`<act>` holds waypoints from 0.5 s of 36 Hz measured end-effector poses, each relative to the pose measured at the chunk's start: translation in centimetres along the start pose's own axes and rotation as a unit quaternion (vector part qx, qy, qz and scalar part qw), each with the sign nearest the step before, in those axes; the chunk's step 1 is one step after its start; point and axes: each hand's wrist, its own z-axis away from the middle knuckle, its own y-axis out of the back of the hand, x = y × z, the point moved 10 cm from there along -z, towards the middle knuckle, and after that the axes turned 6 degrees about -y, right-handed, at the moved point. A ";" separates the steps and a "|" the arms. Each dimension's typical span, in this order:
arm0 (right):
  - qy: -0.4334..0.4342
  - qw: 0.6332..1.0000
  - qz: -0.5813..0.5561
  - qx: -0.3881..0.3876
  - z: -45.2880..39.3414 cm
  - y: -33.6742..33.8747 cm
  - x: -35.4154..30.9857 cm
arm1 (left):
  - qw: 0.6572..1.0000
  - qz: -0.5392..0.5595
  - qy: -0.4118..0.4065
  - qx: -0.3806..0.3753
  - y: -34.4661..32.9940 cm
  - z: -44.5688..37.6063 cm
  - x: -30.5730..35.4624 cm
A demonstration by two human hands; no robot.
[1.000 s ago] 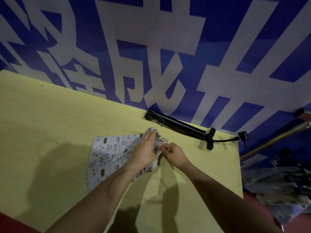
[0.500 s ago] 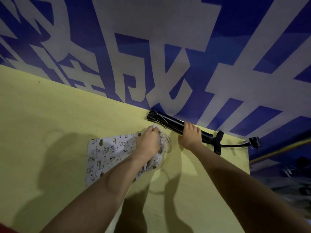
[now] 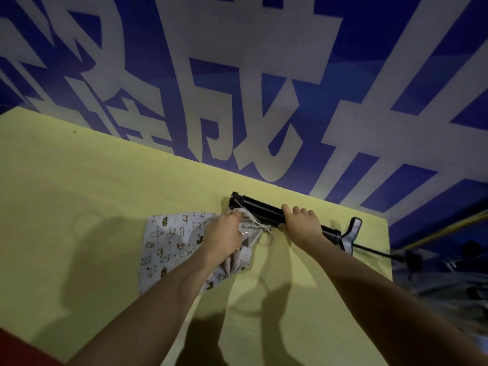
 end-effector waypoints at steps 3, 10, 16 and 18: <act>-0.018 0.998 -0.056 0.022 1.5 1.2 0.7 | 1.000 0.014 -0.010 0.002 0.3 0.9 0.6; -0.038 0.985 -0.153 0.071 5.9 4.3 2.4 | 0.999 0.037 -0.033 -0.001 0.8 2.8 2.9; -0.025 0.957 -0.277 0.080 9.5 6.0 3.3 | 0.996 0.060 -0.058 0.005 1.1 4.2 3.8; -0.015 0.938 -0.340 0.067 10.5 6.3 3.4 | 0.996 0.070 -0.062 0.002 1.1 4.6 3.9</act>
